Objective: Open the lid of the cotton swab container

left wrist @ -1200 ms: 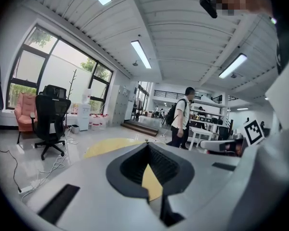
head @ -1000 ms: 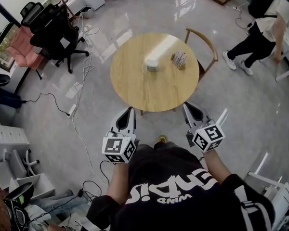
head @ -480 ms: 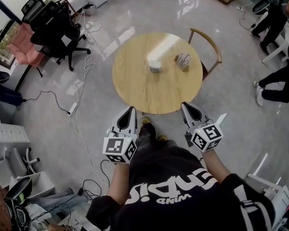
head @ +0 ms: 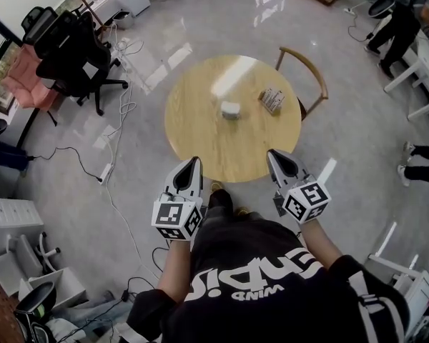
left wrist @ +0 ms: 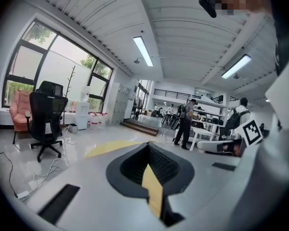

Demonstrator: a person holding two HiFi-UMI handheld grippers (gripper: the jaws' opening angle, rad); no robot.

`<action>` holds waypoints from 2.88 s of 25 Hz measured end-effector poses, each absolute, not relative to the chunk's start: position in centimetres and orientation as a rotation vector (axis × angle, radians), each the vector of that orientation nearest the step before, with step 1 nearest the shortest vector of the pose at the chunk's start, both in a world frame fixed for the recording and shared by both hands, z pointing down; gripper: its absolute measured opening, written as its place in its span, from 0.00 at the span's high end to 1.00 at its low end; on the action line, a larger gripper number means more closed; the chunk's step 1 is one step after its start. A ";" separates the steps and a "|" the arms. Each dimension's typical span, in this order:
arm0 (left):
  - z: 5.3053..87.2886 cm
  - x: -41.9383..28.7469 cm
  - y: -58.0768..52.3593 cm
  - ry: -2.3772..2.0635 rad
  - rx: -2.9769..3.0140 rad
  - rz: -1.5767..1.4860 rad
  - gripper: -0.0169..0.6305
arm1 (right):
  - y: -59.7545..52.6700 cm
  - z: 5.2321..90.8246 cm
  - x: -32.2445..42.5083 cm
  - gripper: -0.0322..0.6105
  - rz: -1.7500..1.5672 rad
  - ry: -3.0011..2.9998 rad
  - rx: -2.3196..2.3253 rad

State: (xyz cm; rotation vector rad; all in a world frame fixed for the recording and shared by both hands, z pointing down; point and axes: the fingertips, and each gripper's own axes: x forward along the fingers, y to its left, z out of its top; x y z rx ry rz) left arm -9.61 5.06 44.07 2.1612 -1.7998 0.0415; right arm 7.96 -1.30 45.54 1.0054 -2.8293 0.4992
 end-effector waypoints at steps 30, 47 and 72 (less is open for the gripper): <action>43.8 -12.1 -10.5 -1.519 2.339 0.072 0.96 | -12.6 44.1 5.0 0.95 0.547 -2.770 1.274; 43.9 -13.7 -13.5 -1.601 2.286 0.068 0.96 | -16.9 43.3 2.2 0.79 0.497 -2.883 1.075; 44.7 -13.9 -15.4 -1.582 2.292 0.093 0.96 | -18.1 50.9 -1.9 0.48 0.534 -2.792 0.698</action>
